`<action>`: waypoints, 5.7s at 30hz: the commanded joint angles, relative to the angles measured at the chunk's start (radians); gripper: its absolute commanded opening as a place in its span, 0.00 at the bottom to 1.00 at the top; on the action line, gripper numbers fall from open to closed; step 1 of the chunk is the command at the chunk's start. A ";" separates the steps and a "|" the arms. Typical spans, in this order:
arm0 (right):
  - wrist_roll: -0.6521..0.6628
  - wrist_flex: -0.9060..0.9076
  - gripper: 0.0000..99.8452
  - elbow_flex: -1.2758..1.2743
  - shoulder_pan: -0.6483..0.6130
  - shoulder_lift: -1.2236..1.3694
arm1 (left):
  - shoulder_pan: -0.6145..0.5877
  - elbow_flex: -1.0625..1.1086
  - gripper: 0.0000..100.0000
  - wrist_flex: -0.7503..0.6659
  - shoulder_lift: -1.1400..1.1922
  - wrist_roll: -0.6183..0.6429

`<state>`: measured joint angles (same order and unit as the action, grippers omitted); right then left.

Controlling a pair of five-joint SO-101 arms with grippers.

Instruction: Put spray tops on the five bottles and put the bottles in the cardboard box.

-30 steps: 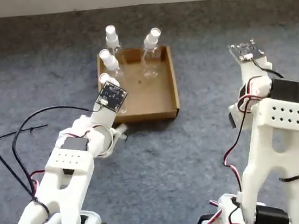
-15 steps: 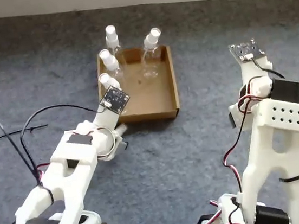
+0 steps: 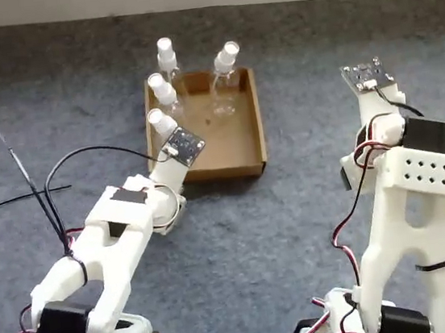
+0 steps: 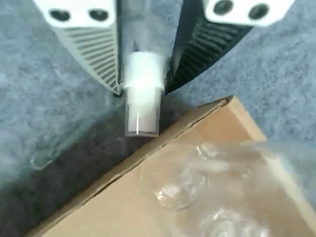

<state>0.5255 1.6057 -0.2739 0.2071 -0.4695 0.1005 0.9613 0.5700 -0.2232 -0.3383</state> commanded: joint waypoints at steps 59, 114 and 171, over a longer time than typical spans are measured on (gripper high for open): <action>0.046 -0.007 0.11 0.007 -0.036 -0.035 | -0.539 -0.734 0.22 0.829 0.191 0.014; 0.046 -0.012 0.11 -0.033 -0.064 -0.036 | -0.567 -0.624 0.22 0.844 0.180 0.767; 0.049 -0.016 0.11 -0.131 -0.062 -0.289 | -0.486 -0.481 0.00 0.718 0.133 0.109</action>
<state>0.5654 1.6042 -0.4150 0.1504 -0.7365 -0.3767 0.5102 1.2973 -0.1741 -0.2325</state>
